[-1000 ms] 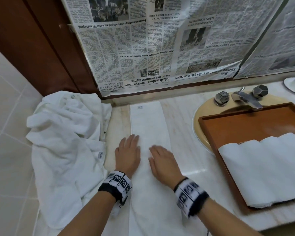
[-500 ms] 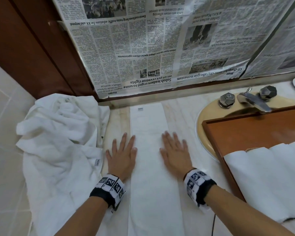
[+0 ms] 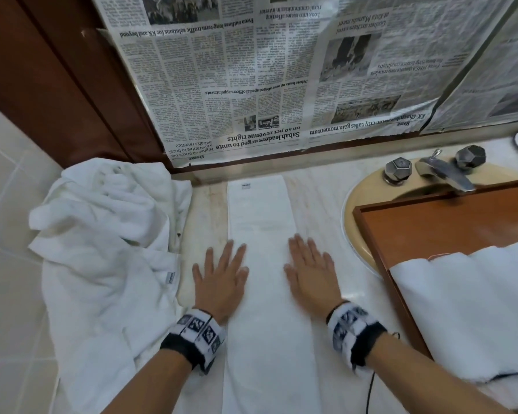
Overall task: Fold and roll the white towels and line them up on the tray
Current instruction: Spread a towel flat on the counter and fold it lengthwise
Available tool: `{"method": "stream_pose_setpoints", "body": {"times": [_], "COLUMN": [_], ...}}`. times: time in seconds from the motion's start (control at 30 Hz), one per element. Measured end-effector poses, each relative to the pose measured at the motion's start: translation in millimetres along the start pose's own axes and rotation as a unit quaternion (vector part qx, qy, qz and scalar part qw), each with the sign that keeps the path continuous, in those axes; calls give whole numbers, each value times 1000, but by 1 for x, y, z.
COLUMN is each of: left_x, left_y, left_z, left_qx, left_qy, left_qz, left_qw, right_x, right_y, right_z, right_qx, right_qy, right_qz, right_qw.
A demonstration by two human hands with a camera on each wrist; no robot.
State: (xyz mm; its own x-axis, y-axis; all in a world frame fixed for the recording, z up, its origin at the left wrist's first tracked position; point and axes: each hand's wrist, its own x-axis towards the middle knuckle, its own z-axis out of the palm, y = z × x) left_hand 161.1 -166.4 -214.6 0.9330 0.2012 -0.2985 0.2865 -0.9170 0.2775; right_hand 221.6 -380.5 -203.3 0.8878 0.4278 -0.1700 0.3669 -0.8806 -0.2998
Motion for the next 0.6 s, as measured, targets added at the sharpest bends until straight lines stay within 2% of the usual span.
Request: {"method": "stream_pose_setpoints", "body": {"times": [0.07,0.17,0.23,0.43,0.6], "left_x": [-20,-43,-52,-38,-6], "left_y": [2,7,11,30,36], "left_z": [15,33,39,28,17], "left_qx": [1,3,9,-2,0], "left_qy": [16,11,14,9,-1], "left_qz": [17,-12,-23,-65,-89], "left_qw": [1000,1000,1000,998,996], "right_x": [-27,-55,-56,-28,13], "right_y": [-14,-19,-8,16,23], "right_z": [21,42,37,17,2], "right_qx": [-26,-35,-53,-62,-59], "right_qy": [-12,-38,-42,-85,-98], "right_qz": [-44,-44,-47,-51,-94], "right_qw": [999,998,997,993,989]}}
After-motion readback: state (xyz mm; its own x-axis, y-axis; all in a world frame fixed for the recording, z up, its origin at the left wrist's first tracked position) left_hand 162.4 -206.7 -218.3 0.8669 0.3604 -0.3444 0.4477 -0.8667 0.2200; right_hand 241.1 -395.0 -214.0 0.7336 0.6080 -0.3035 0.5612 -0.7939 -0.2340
